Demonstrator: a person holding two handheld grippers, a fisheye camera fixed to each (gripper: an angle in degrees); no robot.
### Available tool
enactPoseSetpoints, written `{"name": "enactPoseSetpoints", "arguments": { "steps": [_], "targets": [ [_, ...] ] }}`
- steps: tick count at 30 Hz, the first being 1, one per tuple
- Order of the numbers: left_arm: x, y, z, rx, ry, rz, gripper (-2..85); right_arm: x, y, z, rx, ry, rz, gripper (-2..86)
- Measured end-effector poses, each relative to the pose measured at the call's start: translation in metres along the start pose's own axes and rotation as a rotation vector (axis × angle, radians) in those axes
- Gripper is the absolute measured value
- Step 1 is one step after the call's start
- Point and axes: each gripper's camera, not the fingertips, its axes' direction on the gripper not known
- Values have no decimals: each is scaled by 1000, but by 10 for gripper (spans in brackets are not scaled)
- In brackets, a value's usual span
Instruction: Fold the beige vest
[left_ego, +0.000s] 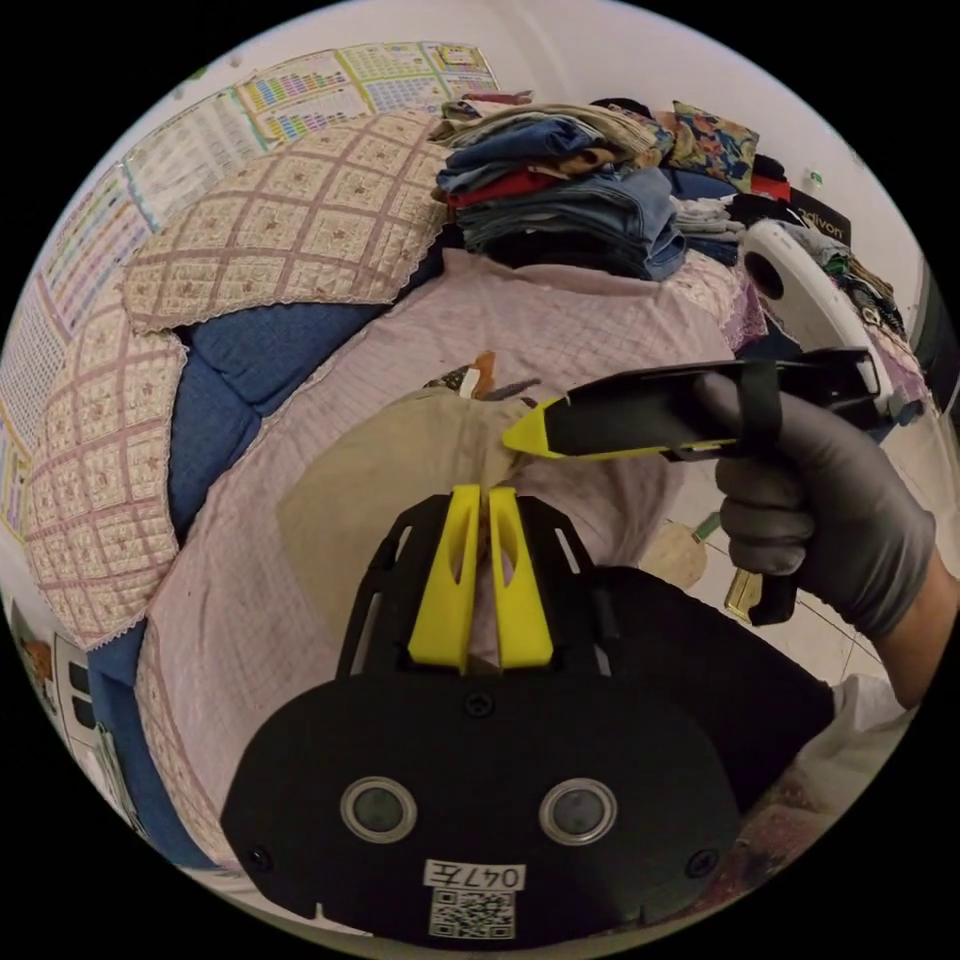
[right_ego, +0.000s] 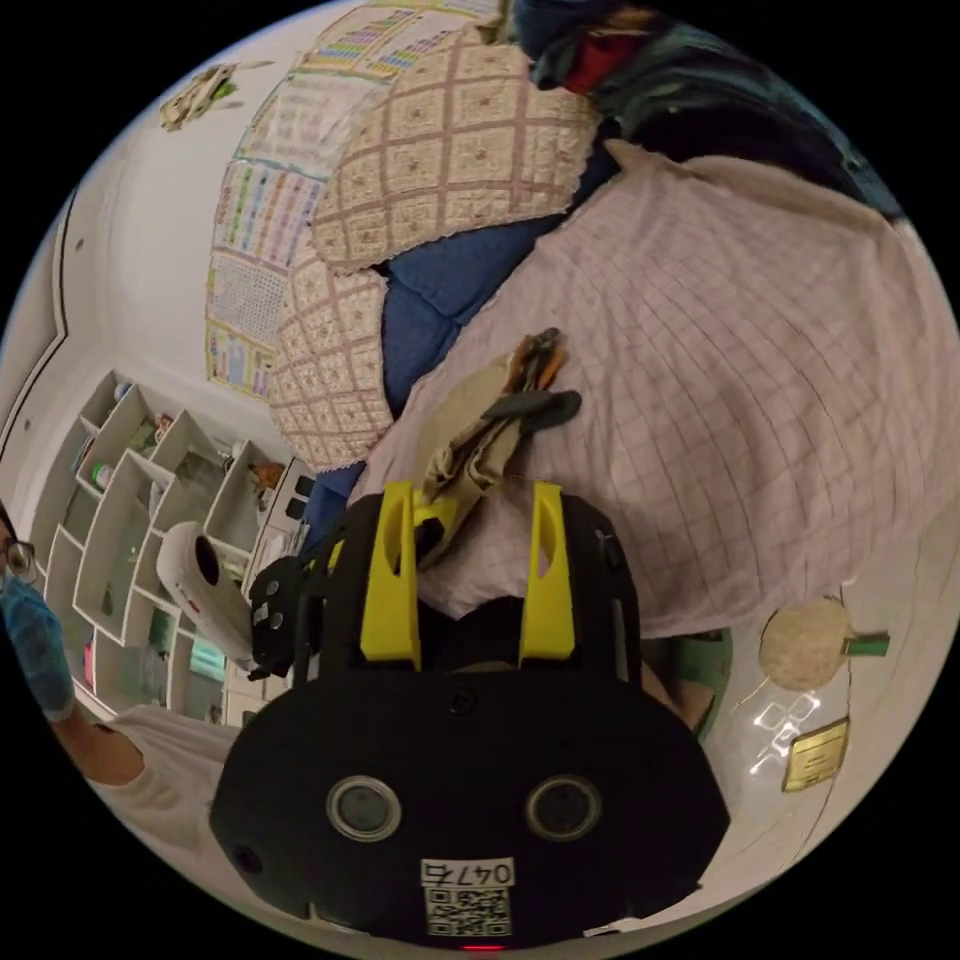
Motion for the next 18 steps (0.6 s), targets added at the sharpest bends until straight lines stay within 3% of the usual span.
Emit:
{"name": "enactPoseSetpoints", "arguments": {
  "steps": [4,9,16,18],
  "targets": [
    [8,5,-13,-3,-24,33,1,11,-13,-12,35,-106,122,148],
    [-7,14,-43,38,11,5,23,0,-38,-37,66,-119,149,37],
    [-57,31,-127,287,134,-116,91,-82,-67,-158,218,-30,-169,0],
    [-71,36,-145,379,265,-105,105,-100,-64,-199,248,37,-253,0]
  ]
}}
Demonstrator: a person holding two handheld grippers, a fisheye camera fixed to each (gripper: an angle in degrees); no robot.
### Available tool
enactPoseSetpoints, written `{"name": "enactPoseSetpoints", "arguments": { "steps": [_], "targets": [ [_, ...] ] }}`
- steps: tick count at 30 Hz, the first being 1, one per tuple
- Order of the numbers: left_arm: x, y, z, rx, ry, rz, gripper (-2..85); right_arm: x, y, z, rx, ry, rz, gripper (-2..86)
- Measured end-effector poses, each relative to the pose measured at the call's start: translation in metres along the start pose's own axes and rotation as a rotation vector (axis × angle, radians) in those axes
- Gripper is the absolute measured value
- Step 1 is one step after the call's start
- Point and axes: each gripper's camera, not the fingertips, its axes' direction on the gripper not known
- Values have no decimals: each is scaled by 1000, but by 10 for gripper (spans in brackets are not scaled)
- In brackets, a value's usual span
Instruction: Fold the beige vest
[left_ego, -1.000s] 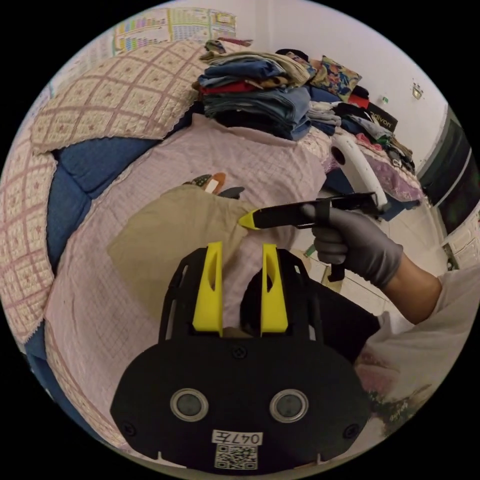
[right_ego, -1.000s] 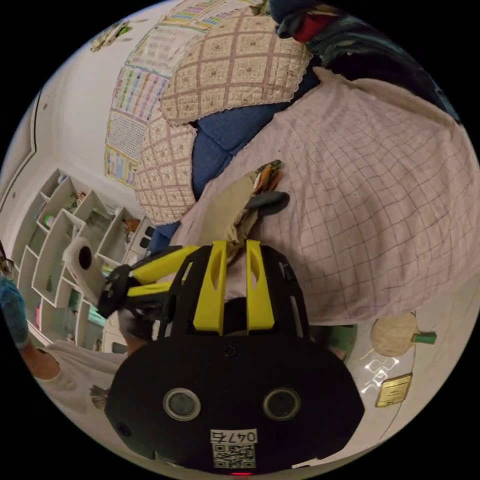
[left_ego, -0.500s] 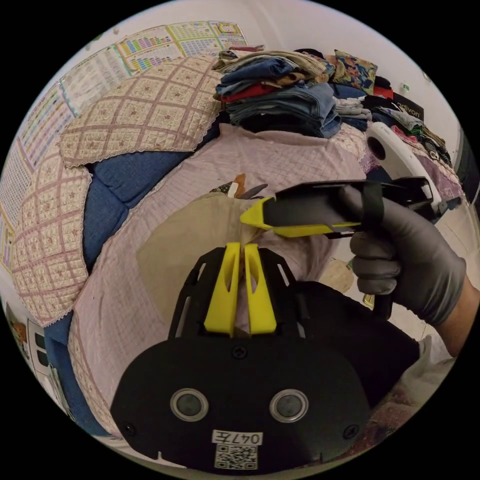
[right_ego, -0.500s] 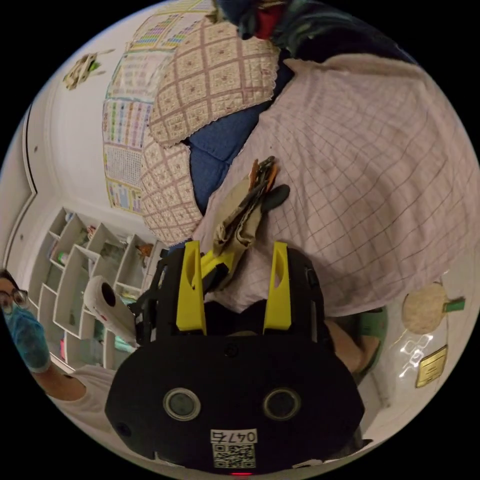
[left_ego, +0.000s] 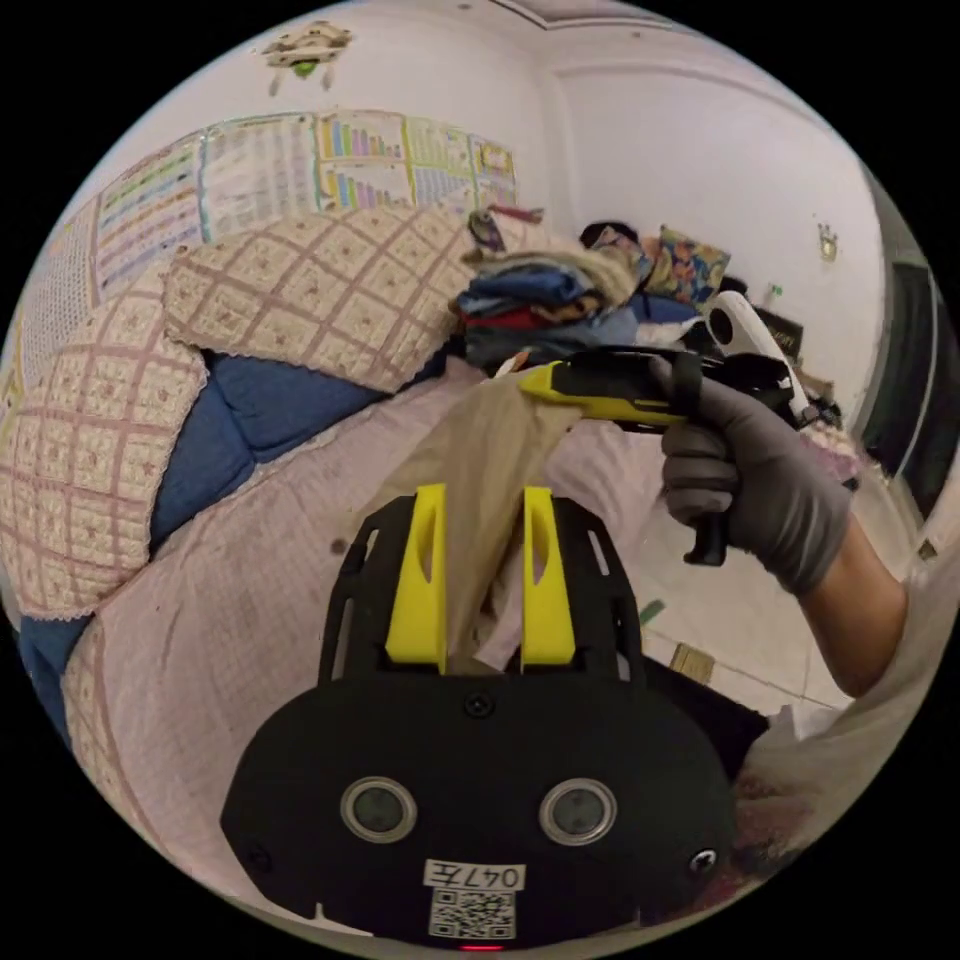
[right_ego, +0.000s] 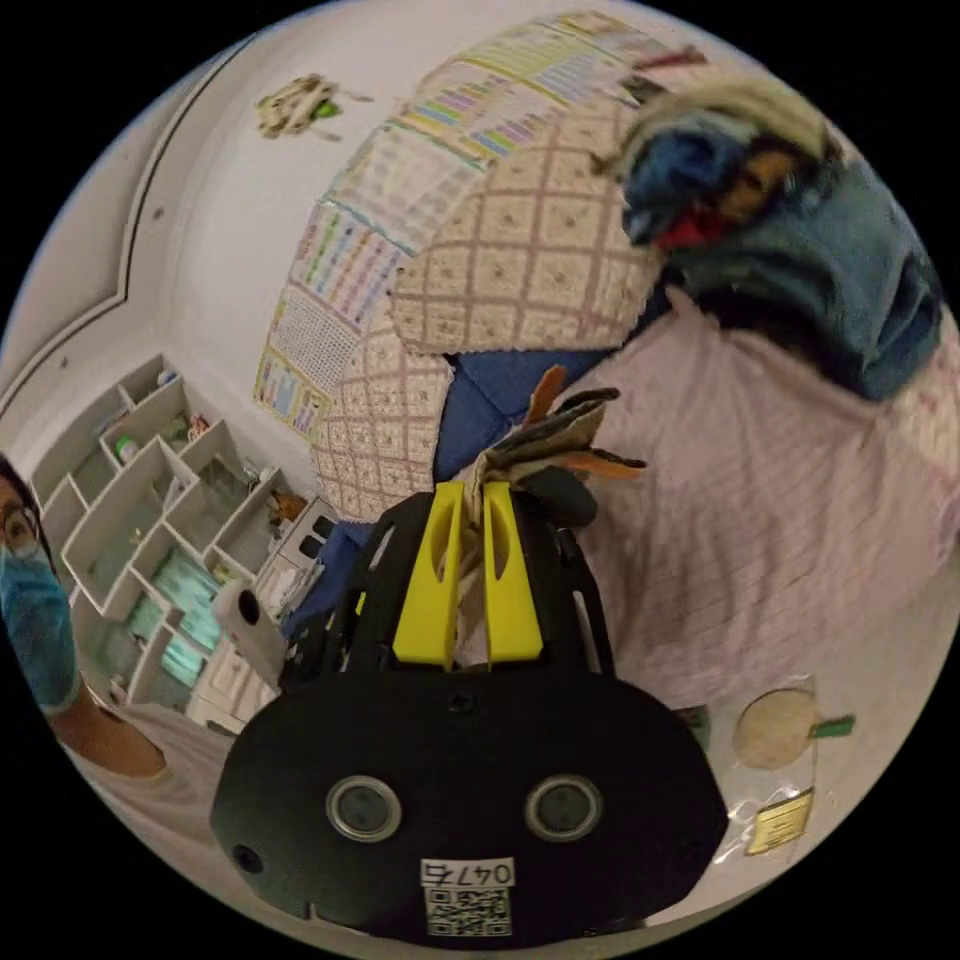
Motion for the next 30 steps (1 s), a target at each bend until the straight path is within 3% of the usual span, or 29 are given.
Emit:
{"name": "enactPoseSetpoints", "arguments": {
  "steps": [4,6,8,11,19,26,30],
  "targets": [
    [-16,-1,2,11,82,-12,102,-15,-14,-111,103,217,-80,-1],
    [-26,-3,12,5,218,-16,101,-15,-20,-155,131,296,-82,-1],
    [-31,-3,20,2,174,-19,46,-15,-33,-211,181,454,-81,-1],
    [-45,-3,34,-16,268,8,23,-6,-54,-267,231,639,-56,-1],
    [-108,13,80,-144,223,-137,-8,89,-207,-323,197,1010,20,-1],
    [-152,11,107,-155,263,-266,-9,124,-379,-343,482,810,-117,-1],
    [-157,3,123,-171,228,-254,-9,180,-399,-331,546,795,-23,1]
  ]
}}
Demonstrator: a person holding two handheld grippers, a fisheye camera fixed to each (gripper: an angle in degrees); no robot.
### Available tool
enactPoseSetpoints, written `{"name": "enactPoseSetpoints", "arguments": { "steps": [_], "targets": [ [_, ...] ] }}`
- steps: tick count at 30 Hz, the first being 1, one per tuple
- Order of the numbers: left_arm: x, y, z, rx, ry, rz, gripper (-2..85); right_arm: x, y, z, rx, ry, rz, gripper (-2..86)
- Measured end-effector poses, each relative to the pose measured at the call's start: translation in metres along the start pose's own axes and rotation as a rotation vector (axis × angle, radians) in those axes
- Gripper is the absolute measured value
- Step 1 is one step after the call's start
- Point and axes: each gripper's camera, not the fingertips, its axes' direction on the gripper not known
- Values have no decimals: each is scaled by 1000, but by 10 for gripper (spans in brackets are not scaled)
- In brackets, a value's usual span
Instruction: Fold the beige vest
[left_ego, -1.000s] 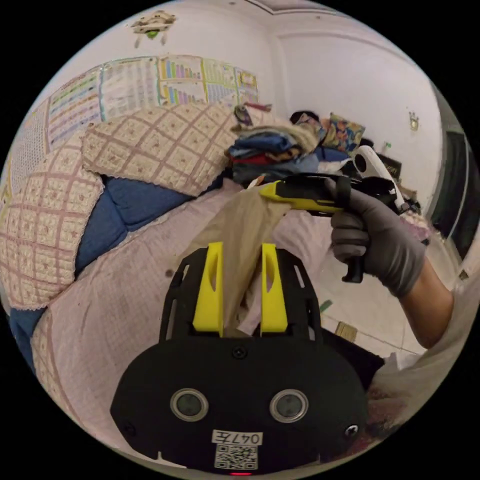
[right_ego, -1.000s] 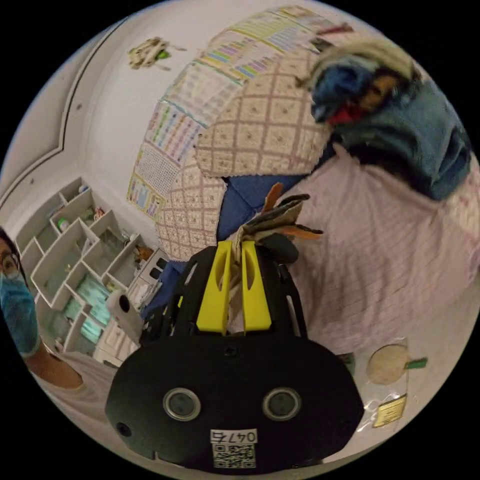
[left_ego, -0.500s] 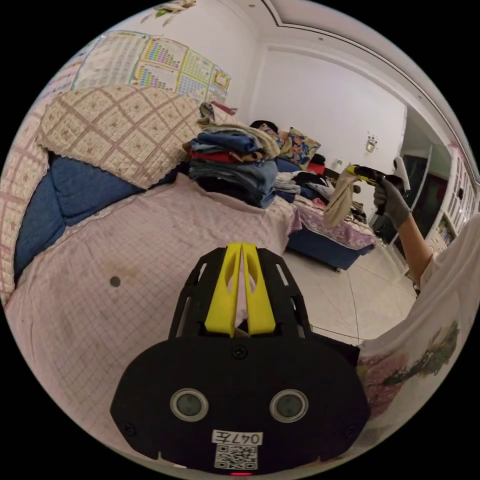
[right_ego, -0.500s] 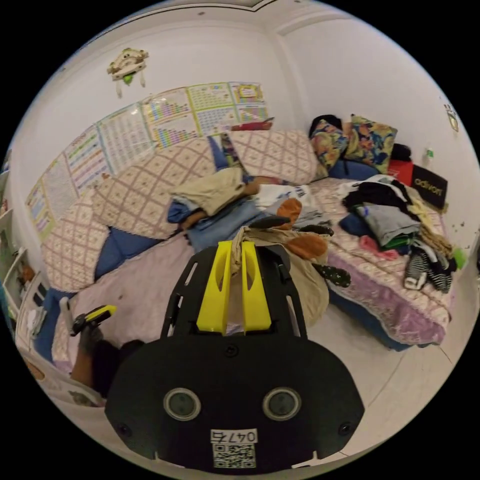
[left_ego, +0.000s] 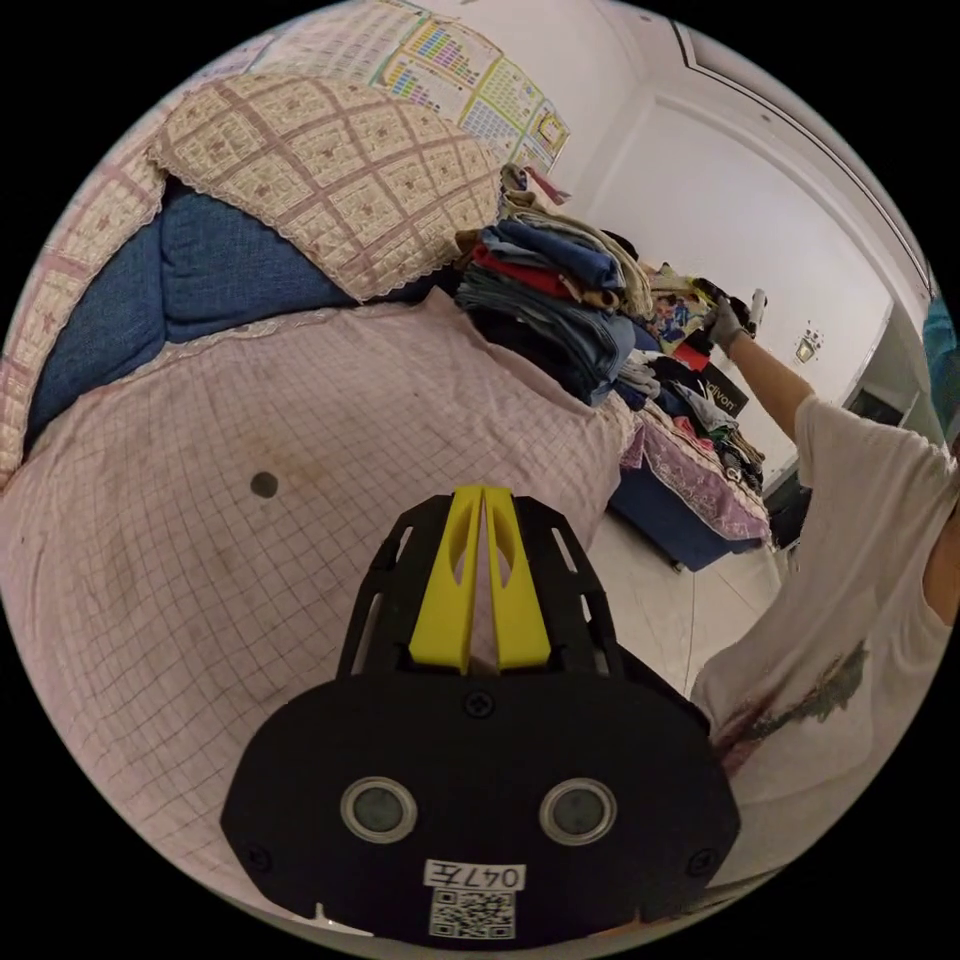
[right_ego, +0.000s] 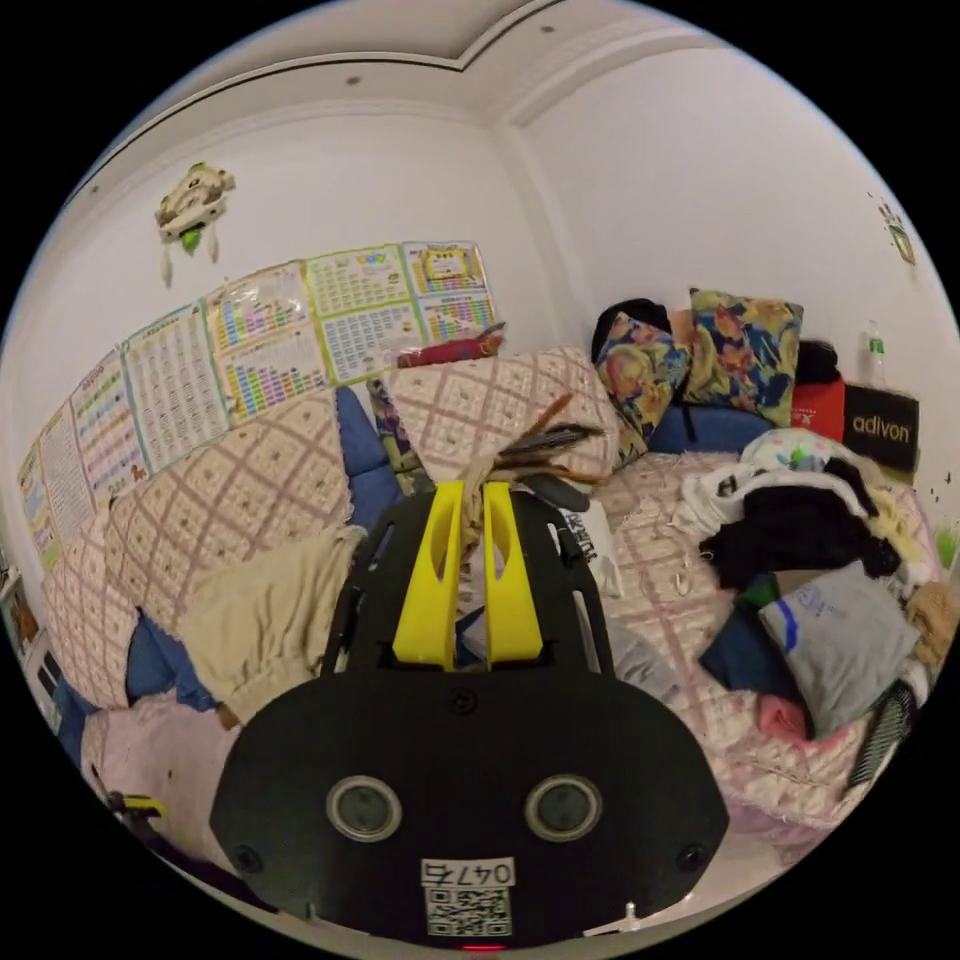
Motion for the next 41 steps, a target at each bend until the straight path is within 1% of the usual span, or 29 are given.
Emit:
{"name": "enactPoseSetpoints", "arguments": {
  "steps": [1,2,3,4,5,6,7,9,11,12,13,14,15,17,18,19,20,21,23,24,26,27,29,31,35,36,38,40,41],
  "targets": [
    [0,-2,2,-6,-3,3,-9,20,14,19,-5,3,114,4],
    [-1,-5,8,-19,-6,11,-9,44,35,39,-45,9,252,11],
    [-1,-9,12,-32,-6,19,-9,55,48,49,-77,20,327,16],
    [-1,-11,15,-36,-6,23,-9,72,75,62,-125,59,450,34],
    [0,-14,18,-40,-6,32,-9,78,99,65,-116,96,496,61],
    [0,-17,20,-40,-8,37,-9,78,108,65,-101,112,494,69],
    [-1,-18,21,-38,-9,38,-9,74,118,63,-82,135,473,86],
    [-2,-22,25,-28,-10,39,-9,57,116,60,-87,173,403,92],
    [-2,-26,28,-25,-21,41,-9,16,93,51,-80,247,225,103],
    [-2,-28,30,-25,-26,43,-9,2,86,48,-71,253,166,104],
    [-2,-29,31,-25,-28,45,-9,-30,71,39,-48,244,42,105],
    [0,-31,33,-24,-34,52,-9,-65,59,28,-18,220,-75,104],
    [2,-33,35,-19,-44,61,-9,-83,55,22,1,198,-131,103],
    [6,-36,36,-9,-66,79,-9,-158,49,-8,89,63,-315,101],
    [9,-38,37,-1,-82,92,-9,-176,49,-14,105,19,-351,101],
    [10,-38,37,3,-89,98,-9,-210,51,-24,116,-67,-415,104],
    [13,-40,38,9,-99,110,-9,-246,51,-27,79,-144,-472,108],
    [16,-42,38,13,-105,124,-9,-263,51,-26,47,-175,-499,111],
    [20,-45,39,20,-114,144,-9,-332,54,-17,-74,-281,-592,126],
    [23,-47,39,24,-116,154,-9,-349,55,-15,-92,-295,-612,128],
    [24,-49,39,30,-108,160,-9,-416,61,-3,-130,-319,-707,130],
    [25,-51,39,35,-107,164,-9,-433,62,2,-142,-312,-732,130],
    [28,-54,37,42,-117,177,-9,-497,64,23,-197,-293,-796,132],
    [31,-59,36,43,-130,196,-8,-540,63,45,-245,-264,-812,132],
    [36,-71,36,33,-142,237,-8,-627,65,101,-364,-91,-828,129],
    [36,-75,35,32,-146,245,-8,-637,66,109,-388,-67,-830,128],
    [34,-82,34,28,-133,255,-8,-672,77,140,-463,102,-877,111],
    [31,-89,32,24,-129,256,-8,-685,80,143,-414,206,-866,73],
    [29,-94,30,25,-124,253,-8,-687,76,135,-369,192,-824,39]
  ]
}}
